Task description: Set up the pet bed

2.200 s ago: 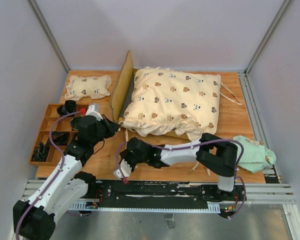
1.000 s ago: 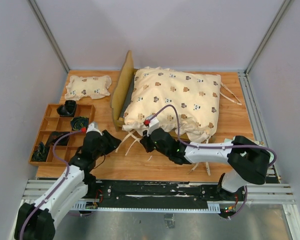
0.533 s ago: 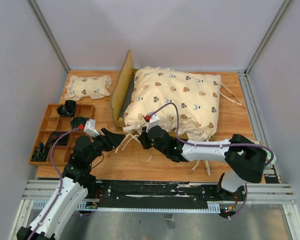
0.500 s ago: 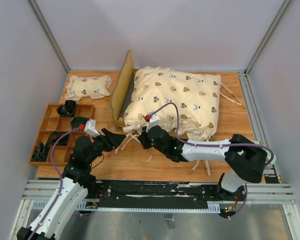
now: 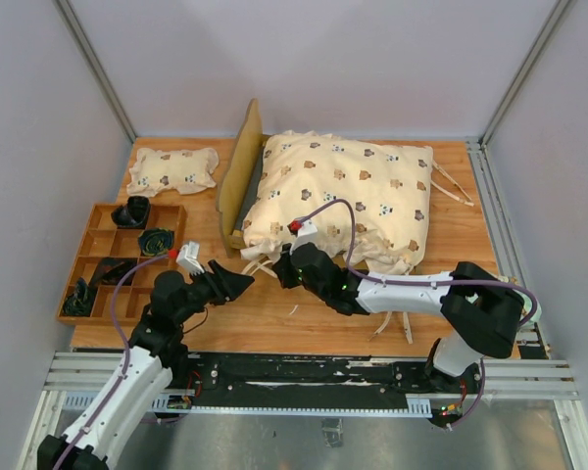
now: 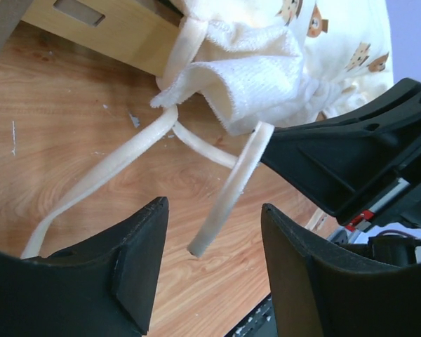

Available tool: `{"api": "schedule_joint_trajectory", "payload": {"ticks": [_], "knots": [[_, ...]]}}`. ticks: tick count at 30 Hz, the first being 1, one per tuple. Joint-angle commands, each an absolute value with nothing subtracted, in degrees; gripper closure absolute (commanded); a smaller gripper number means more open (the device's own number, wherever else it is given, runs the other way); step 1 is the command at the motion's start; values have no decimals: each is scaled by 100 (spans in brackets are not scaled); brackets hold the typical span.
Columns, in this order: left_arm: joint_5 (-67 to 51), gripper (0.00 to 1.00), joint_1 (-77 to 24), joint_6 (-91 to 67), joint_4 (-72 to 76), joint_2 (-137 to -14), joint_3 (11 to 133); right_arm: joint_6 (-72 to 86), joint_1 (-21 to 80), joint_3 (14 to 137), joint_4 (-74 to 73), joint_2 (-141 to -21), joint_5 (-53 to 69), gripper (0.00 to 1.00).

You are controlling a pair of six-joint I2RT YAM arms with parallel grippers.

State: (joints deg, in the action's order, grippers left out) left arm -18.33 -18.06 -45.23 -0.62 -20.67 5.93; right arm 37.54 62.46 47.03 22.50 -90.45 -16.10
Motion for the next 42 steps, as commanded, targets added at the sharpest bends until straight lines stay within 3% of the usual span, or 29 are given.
{"api": "schedule_joint_trajectory", "payload": {"ticks": [1,2,3,6,8,10,12,15,27,33,42], "knots": [[-2085,45,-1774,-4395,736,-2499,457,3923,6164,4759,2348,-9056,-1646,100],[-2107,52,-1775,-4401,874,-2592,435,3924,6161,4738,2381,-9061,-1614,100],[-2098,68,-1772,-4399,942,-2697,450,3920,6161,4711,2414,-9059,-1575,100],[-1924,99,-1770,-4288,809,-2785,593,3574,6161,4531,2753,-9066,-1190,99],[-1800,100,-1771,-4171,698,-2751,652,2724,6138,4387,3299,-9071,-377,82],[-1685,100,-1775,-4115,636,-2682,673,1661,6078,4378,3387,-9031,358,53],[-1662,100,-1775,-4077,628,-2626,661,779,5960,4652,2934,-9071,1095,46],[-1665,100,-1770,-4052,616,-2585,659,26,5810,4988,2152,-9079,1446,45],[-1679,100,-1772,-3882,491,-2523,675,-810,5677,5534,2121,-9508,2030,54],[-1662,100,-1774,-3852,448,-2493,701,-852,5678,5641,1801,-9318,1633,45],[-1672,100,-1775,-3815,420,-2482,729,-460,5901,5763,1801,-9325,850,49]]}}
